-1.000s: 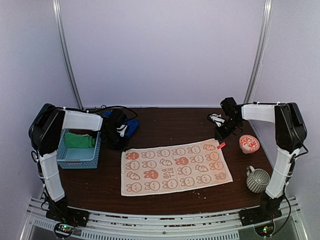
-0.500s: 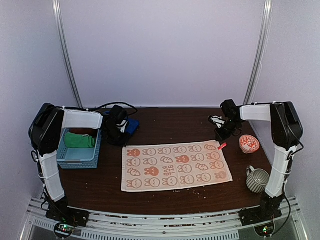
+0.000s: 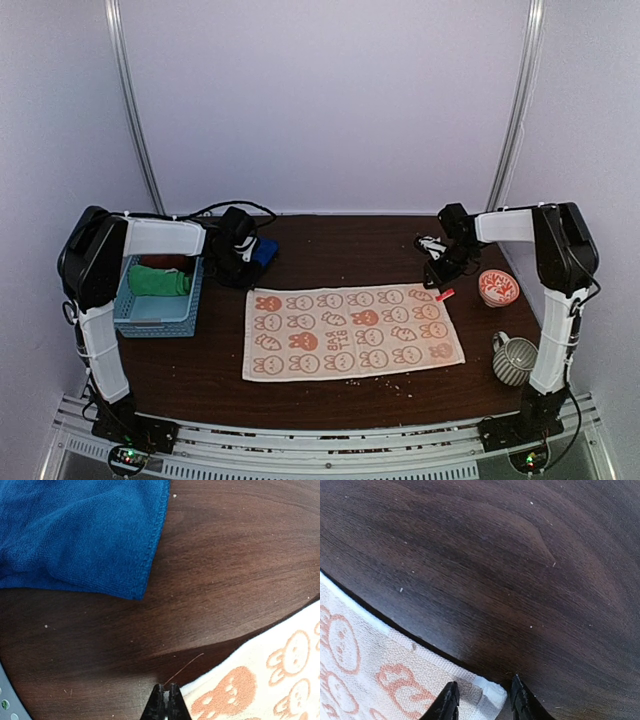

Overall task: Roll the towels
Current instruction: Pick up the towel from the center of the board.

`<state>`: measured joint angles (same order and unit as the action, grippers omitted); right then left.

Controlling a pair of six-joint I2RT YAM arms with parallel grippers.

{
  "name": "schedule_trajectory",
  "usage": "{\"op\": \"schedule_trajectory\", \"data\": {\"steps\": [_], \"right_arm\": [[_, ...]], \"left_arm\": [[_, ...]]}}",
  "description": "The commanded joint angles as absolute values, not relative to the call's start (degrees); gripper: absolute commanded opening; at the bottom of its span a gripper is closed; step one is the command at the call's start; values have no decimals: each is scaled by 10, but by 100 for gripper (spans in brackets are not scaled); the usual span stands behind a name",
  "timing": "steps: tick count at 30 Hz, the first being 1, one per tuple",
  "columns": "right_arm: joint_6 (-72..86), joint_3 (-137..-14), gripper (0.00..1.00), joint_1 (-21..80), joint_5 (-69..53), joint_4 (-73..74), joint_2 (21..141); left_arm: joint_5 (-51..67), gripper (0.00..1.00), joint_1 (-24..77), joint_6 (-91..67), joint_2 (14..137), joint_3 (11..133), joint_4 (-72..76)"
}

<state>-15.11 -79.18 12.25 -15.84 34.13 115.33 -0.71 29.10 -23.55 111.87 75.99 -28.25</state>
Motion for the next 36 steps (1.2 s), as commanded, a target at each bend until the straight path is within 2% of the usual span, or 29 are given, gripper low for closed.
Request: {"op": "schedule_trajectory", "data": {"steps": [1, 6, 9, 13, 29, 36], "right_arm": [[-145, -797, 37, 129, -115, 340, 1167], [-143, -798, 34, 132, -90, 342, 1188], [-143, -795, 21, 132, -103, 343, 1192], [-137, -785, 0, 131, -117, 332, 1175], [-144, -855, 0, 97, -206, 340, 1119], [-161, -829, 0, 92, -265, 317, 1086]], "left_arm": [[0, 0, 294, -241, 1123, 769, -265], [-1, 0, 294, -243, 1126, 770, -264], [-3, 0, 294, -242, 1127, 767, -264], [-7, 0, 294, -239, 1124, 762, -264], [-68, 0, 286, -212, 1080, 807, -265], [-75, 0, 286, -213, 1044, 801, -265]]}}
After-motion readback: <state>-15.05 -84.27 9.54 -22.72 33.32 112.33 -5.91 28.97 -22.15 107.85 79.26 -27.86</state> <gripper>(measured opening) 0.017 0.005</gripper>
